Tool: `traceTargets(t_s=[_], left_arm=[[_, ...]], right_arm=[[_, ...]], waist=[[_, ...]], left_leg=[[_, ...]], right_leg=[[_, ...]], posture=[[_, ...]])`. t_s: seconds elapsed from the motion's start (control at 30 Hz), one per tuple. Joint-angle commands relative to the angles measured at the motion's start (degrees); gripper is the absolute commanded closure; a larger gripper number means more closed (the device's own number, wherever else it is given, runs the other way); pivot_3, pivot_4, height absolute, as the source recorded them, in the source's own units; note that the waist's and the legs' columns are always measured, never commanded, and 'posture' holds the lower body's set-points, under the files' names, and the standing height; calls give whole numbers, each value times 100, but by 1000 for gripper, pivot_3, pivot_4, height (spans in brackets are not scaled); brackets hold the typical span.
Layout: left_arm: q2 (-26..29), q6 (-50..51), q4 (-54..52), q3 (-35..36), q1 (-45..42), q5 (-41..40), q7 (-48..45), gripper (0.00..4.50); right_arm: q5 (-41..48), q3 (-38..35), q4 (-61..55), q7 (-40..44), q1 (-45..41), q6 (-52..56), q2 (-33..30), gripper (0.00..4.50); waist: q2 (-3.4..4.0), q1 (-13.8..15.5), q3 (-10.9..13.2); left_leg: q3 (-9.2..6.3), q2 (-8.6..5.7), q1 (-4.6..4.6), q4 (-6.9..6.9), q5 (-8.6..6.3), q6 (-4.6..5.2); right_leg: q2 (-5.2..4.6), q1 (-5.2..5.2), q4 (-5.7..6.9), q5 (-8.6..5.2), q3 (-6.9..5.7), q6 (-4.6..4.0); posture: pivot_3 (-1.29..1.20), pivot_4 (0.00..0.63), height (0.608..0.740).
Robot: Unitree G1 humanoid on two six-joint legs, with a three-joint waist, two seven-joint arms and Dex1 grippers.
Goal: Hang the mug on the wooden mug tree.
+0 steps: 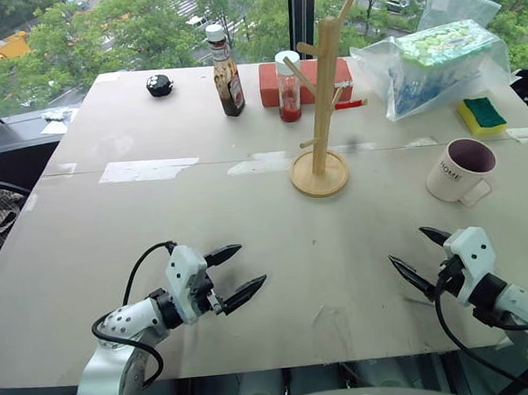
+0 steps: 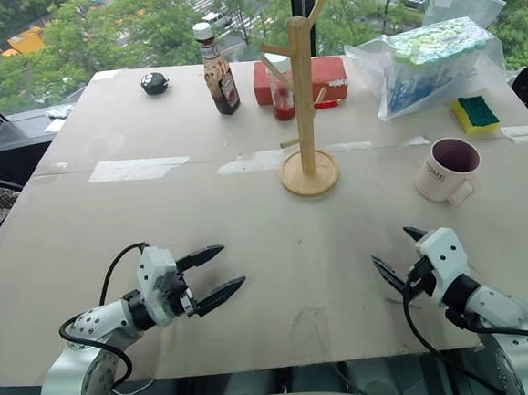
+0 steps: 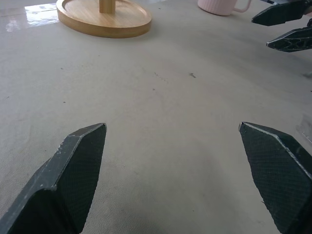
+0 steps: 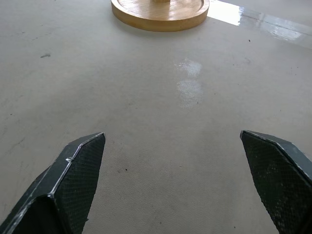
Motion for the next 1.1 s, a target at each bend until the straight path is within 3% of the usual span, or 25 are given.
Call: traceTargets(t_s=[0.03, 0.23, 0.6, 1.1], left_arm=[[41, 8, -58, 76, -128, -154, -100, 40], [-48, 606, -338, -1, -937, -751, -82, 40], [344, 1060, -910, -708, -1878, -827, -798, 40], [508, 1200, -1144, -561, -1841, -965, -902, 40]], right_arm=[[-129, -67, -74, -268, -86, -166, 156, 0], [-930, -6, -19, -1545, -392, -448, 1008, 0], [-1853, -396, -628, -3513, 270, -228, 2533, 0], [-1774, -1409, 846, -4111, -1582, 273, 2286, 0]], waist=[[0, 0, 0], [0, 8, -3], [4, -29, -6], [7, -20, -5]], left_leg=[[0, 0, 0, 0, 0, 0], [-2, -2, 0, 1, 1, -1], [6, 0, 0, -8, 16, -31], [12, -3, 0, -8, 16, -29]], right_leg=[[0, 0, 0, 0, 0, 0], [1, 0, 5, 0, -2, 0], [0, -5, 3, -2, 7, 2], [5, -8, 0, -2, 16, 2]], posture=[[0, 150, 740], [0, 150, 740], [0, 150, 740], [0, 150, 740]])
